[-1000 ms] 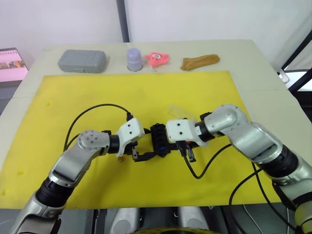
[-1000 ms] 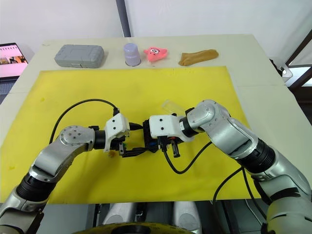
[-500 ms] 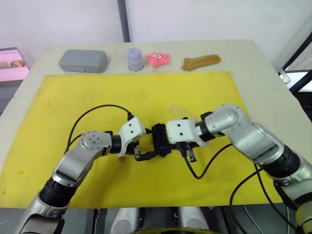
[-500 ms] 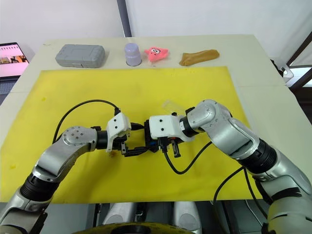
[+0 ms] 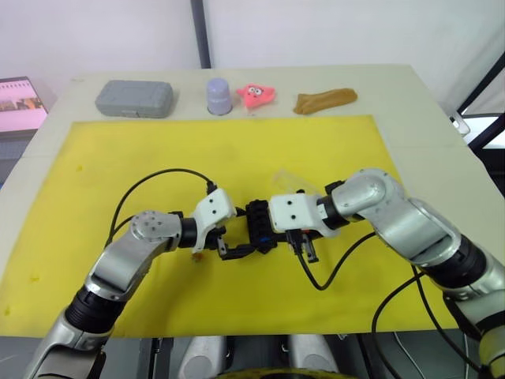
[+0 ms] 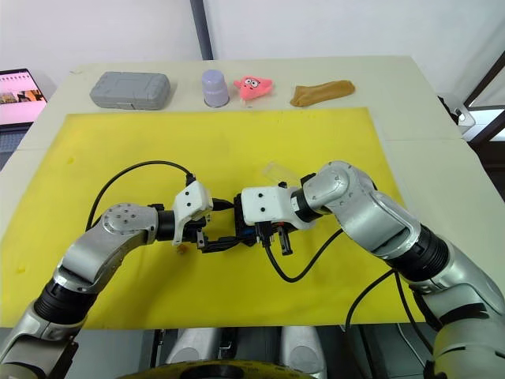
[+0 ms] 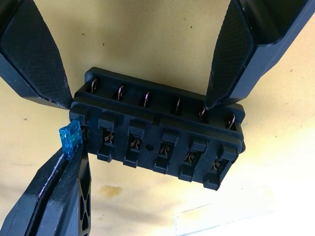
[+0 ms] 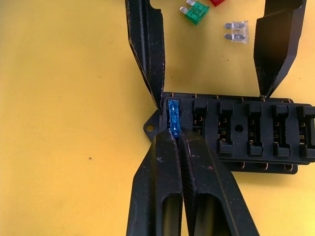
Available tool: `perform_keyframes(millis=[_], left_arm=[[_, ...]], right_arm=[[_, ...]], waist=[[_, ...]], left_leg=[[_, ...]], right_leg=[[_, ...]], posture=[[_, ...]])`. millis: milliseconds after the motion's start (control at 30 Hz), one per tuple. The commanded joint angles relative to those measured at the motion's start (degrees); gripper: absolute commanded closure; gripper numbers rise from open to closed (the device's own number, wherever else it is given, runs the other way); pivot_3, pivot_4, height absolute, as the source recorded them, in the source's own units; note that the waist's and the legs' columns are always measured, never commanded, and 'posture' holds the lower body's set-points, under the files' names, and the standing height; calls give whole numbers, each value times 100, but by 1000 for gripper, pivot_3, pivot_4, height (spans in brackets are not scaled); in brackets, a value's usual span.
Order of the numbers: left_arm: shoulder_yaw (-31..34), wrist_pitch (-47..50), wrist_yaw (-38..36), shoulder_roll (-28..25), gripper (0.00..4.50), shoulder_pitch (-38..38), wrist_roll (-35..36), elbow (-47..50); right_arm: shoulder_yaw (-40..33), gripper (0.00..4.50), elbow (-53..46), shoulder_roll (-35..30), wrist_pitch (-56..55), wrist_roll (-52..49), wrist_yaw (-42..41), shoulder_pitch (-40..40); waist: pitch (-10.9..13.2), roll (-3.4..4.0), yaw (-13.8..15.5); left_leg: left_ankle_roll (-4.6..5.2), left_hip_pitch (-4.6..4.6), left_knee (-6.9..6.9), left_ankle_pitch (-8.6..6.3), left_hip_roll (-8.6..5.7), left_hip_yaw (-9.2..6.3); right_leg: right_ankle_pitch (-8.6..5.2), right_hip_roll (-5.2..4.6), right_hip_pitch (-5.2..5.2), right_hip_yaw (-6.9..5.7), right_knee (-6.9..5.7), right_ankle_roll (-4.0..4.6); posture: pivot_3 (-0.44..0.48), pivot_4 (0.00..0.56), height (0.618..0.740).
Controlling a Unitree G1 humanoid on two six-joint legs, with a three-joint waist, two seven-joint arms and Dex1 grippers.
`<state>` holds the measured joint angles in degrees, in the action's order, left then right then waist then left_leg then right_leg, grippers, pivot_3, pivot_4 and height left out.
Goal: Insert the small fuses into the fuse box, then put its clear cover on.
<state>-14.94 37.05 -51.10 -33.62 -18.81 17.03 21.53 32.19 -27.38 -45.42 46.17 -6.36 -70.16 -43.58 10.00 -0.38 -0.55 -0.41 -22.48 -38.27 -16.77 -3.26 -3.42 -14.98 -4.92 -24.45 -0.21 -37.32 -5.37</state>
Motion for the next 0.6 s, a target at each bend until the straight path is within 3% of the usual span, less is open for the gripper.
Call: perform_keyframes(millis=[33,600], left_arm=[[53,-3,45,-1,70,-93,23,43],[61,94,119,64,70,-116,58,67]], right_arm=[[-13,4500,-221,0,161,1,30,-126],[38,4500,-308,80,470,-56,185,-94]], waist=[[0,0,0],[0,0,-1]], left_leg=[[0,0,0,0,0,0],[0,0,0,0,0,0]], right_leg=[[0,0,0,0,0,0],[0,0,0,0,0,0]], posture=[[0,150,731],[0,150,731]])
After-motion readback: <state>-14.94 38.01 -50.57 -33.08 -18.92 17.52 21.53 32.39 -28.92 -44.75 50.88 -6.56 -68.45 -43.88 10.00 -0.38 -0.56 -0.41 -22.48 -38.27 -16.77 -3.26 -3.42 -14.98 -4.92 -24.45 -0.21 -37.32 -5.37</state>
